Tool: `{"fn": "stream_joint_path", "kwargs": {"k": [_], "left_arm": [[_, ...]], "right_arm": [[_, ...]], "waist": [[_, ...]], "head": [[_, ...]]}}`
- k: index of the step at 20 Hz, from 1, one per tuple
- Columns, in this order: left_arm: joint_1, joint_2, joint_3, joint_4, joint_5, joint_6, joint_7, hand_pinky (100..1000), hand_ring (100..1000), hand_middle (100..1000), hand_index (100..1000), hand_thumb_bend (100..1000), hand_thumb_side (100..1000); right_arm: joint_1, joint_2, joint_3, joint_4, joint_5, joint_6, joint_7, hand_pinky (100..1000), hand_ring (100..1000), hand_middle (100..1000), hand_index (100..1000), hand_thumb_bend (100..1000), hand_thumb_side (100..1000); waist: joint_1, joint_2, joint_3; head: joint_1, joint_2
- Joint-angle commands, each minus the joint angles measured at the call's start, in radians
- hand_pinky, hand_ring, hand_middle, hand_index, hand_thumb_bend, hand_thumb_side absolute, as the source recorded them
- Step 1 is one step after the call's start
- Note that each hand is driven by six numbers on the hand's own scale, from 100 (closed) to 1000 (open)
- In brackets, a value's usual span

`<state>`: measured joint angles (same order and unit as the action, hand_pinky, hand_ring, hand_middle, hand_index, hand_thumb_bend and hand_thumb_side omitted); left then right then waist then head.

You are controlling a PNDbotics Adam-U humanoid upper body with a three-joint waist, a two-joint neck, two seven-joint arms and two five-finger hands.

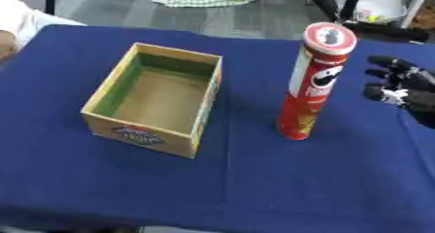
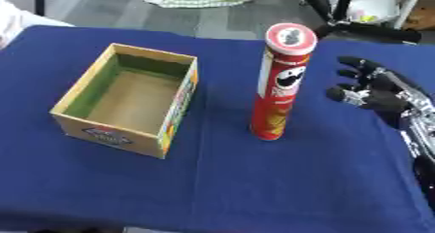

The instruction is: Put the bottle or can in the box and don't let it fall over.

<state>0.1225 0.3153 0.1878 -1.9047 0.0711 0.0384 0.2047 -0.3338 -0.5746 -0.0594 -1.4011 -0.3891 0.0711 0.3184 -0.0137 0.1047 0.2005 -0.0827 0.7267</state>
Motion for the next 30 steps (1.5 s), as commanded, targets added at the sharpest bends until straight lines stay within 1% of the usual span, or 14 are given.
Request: {"fn": "stream_joint_path", "kwargs": {"k": [1, 7, 14, 21, 30], "left_arm": [[-0.007, 0.02, 0.002, -0.014, 0.001, -0.001, -0.003, 906, 762, 821, 830, 100, 717], [-0.008, 0.021, 0.001, -0.014, 0.001, -0.001, -0.003, 906, 763, 821, 830, 100, 716], [-0.01, 0.02, -0.001, -0.014, 0.001, -0.001, -0.005, 906, 763, 821, 830, 100, 717], [-0.011, 0.02, -0.003, -0.014, 0.001, -0.001, -0.007, 907, 764, 822, 830, 100, 716], [-0.01, 0.018, -0.003, -0.013, 0.001, -0.001, -0.008, 907, 765, 822, 830, 100, 718]], "right_arm": [[-0.009, -0.019, 0.0, -0.024, -0.013, -0.007, 0.021, 930, 1000, 1000, 896, 810, 209], [-0.006, -0.01, 0.009, -0.029, -0.023, -0.014, 0.043, 930, 1000, 1000, 899, 813, 212], [-0.015, 0.005, 0.019, -0.034, -0.016, -0.013, 0.027, 931, 1000, 1000, 909, 789, 250], [-0.032, 0.026, 0.027, -0.038, 0.005, -0.006, 0.014, 931, 1000, 1000, 909, 795, 247], [-0.054, 0.052, 0.037, -0.044, 0.022, 0.001, 0.016, 930, 1000, 1000, 910, 791, 253]], "waist": [[0.001, -0.007, 0.001], [0.002, -0.007, 0.001], [0.002, -0.006, 0.004], [0.002, -0.005, 0.005], [0.002, -0.003, 0.007]], "head": [[-0.001, -0.014], [0.003, -0.018], [0.006, -0.021], [0.006, -0.023], [0.005, -0.027]]}}
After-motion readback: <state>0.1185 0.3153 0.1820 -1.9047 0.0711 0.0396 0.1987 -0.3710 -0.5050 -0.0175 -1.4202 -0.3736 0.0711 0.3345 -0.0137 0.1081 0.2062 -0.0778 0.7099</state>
